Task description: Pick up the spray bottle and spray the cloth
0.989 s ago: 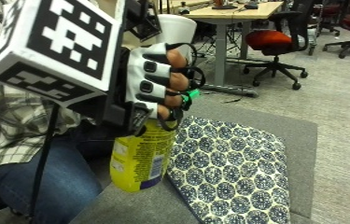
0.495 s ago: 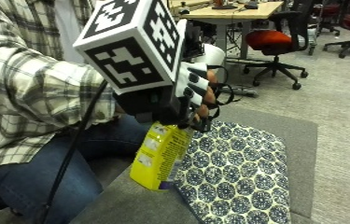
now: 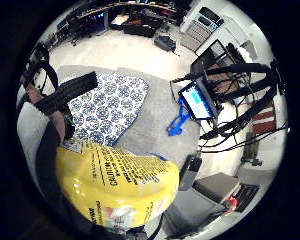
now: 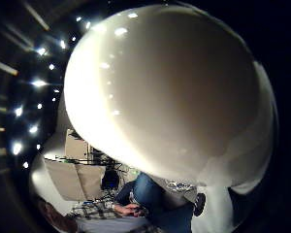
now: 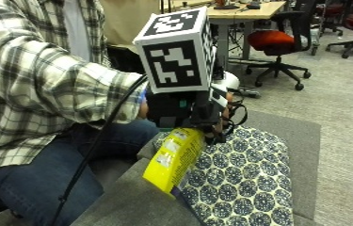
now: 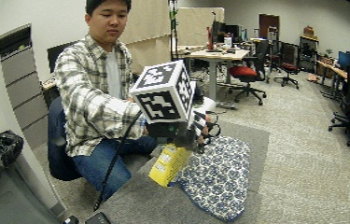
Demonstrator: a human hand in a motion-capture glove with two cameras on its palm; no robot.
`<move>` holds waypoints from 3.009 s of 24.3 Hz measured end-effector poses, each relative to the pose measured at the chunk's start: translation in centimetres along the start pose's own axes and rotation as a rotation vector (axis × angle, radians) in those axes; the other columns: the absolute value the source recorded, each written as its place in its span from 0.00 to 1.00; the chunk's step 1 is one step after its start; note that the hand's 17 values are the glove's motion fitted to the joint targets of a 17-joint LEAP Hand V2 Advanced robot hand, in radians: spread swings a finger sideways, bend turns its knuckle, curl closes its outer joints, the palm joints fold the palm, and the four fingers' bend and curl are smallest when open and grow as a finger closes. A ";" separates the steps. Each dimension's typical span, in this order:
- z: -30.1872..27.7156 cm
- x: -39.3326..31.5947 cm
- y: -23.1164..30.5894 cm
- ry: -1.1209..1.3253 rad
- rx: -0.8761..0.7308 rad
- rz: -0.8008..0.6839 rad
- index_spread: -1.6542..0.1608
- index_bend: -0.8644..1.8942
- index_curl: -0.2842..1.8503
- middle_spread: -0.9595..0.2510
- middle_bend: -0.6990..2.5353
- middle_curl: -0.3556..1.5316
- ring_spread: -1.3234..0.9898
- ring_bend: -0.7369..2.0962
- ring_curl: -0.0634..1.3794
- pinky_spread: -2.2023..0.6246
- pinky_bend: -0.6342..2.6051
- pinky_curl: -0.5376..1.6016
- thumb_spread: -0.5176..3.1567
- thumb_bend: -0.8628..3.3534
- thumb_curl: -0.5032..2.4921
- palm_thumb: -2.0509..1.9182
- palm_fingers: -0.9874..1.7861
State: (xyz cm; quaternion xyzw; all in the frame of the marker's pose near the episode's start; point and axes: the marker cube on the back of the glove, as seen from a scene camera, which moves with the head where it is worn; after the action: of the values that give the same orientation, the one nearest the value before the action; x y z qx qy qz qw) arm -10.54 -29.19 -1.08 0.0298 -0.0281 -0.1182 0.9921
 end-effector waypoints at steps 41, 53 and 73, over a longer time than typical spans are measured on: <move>3.4 -2.6 -1.4 0.373 -0.182 -0.082 0.75 0.38 0.39 0.65 0.36 0.46 0.48 0.44 0.36 0.72 0.34 0.42 0.18 0.20 0.43 0.78 0.81; 0.6 0.0 -1.1 -0.150 0.019 0.135 0.75 0.38 0.39 0.65 0.36 0.46 0.48 0.44 0.37 0.72 0.34 0.42 0.18 0.20 0.43 0.78 0.81; -3.0 -7.7 0.2 -0.715 0.190 -0.024 0.75 0.38 0.39 0.66 0.36 0.46 0.48 0.44 0.37 0.73 0.34 0.43 0.18 0.20 0.43 0.78 0.81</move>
State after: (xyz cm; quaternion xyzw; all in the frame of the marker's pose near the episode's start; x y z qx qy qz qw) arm -17.78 -27.03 -4.41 0.0790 -0.3833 -0.1296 0.9111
